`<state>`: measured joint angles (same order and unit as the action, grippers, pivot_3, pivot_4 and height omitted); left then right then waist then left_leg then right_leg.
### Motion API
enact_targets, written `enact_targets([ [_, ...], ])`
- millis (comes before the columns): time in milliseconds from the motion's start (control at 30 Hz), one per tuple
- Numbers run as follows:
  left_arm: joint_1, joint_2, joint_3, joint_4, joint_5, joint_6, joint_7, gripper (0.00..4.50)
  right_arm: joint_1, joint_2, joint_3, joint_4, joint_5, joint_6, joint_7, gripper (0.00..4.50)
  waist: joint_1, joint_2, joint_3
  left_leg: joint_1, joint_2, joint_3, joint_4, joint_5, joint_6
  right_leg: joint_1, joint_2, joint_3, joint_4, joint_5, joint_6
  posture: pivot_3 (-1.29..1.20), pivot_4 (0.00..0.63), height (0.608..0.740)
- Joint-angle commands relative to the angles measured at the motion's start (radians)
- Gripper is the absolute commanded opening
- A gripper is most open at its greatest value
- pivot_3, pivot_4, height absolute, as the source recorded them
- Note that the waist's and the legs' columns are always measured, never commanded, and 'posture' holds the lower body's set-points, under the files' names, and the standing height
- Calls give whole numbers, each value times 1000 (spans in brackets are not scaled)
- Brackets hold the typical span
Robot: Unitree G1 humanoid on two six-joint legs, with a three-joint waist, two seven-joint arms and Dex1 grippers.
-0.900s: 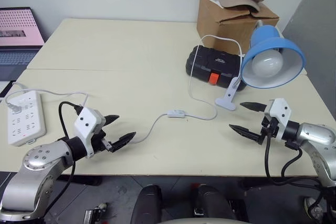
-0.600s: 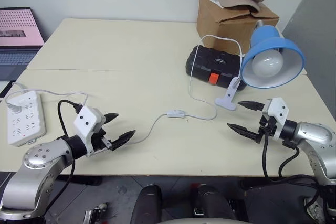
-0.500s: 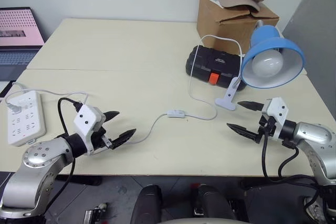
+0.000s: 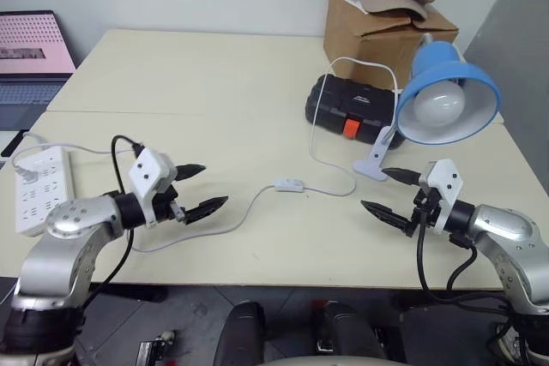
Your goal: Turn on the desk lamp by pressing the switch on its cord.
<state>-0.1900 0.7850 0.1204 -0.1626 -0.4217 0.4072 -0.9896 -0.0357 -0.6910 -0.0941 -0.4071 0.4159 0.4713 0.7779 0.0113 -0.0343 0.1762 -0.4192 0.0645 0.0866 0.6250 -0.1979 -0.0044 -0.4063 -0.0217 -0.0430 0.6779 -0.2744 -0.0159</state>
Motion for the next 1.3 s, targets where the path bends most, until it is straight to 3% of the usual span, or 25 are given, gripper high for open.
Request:
enact_targets([
  [33,-110,-23,-89,119,44,-48,-64,4453,24,-10,-28,-112,58,117,-44,4500,2,0,0,0,0,0,0,0,0,0,0,0,0,0,0,0,150,740],
  [367,-439,-215,-304,602,197,-248,-217,4453,144,5,-69,-351,138,296,-168,4500,8,0,0,-4,0,-1,1,0,0,-2,1,-1,0,0,1,0,150,740],
  [833,-599,-358,-327,934,282,-387,-331,4453,191,28,-91,-465,187,374,-274,4500,-4,-2,0,-7,-1,-4,5,0,0,-2,2,-5,1,0,3,0,150,740],
  [1300,-599,-358,-329,944,315,-378,-396,1145,167,20,-85,-472,216,393,-304,4500,-10,-2,-1,-8,-1,-5,5,0,1,-2,2,-5,1,0,3,0,150,740],
])
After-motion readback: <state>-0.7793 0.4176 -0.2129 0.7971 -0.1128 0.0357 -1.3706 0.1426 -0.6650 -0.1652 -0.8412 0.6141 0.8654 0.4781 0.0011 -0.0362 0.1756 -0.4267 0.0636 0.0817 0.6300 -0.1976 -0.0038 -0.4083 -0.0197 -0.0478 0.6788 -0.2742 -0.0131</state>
